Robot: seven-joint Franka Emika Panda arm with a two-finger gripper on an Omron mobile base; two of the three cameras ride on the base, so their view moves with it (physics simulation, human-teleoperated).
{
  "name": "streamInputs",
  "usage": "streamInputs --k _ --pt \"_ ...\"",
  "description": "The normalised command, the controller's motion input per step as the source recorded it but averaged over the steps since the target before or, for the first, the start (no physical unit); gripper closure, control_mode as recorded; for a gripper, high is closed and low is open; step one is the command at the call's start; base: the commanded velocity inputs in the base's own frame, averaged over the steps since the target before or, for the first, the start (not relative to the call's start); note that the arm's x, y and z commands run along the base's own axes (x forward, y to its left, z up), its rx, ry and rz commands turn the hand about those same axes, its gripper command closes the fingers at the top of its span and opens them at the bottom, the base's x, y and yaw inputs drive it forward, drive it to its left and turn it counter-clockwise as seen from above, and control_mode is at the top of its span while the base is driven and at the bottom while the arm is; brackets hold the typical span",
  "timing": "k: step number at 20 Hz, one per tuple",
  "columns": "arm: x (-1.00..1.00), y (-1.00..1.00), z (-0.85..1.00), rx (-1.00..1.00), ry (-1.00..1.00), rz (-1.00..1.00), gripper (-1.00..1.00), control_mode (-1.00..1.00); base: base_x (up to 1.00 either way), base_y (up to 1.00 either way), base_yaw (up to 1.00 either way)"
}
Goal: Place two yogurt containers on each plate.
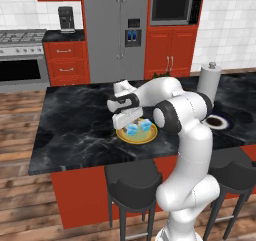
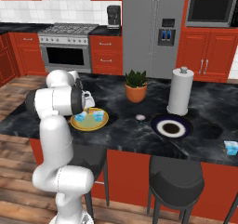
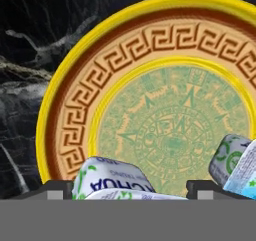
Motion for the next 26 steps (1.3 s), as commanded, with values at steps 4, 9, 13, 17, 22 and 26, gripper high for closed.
streamInputs --k 4,9,13,17,22,26 --pt "0.03 0.00 -0.02 0.00 0.01 0.00 1.00 -1.00 0.00 0.00 0.00" --pt "0.00 0.00 0.00 0.00 0.00 0.00 -1.00 -1.00 0.00 0.00 0.00" --pt "0.00 0.00 0.00 0.00 0.00 0.00 -1.00 -1.00 0.00 0.00 0.00" --pt "-0.09 0.00 0.02 0.00 0.00 0.00 -1.00 -1.00 0.00 0.00 0.00" --pt "-0.14 0.00 0.25 0.00 -0.04 0.00 -1.00 -1.00 0.00 0.00 0.00" --pt "-0.11 0.00 0.35 0.00 -0.10 0.00 -1.00 -1.00 0.00 0.00 0.00"
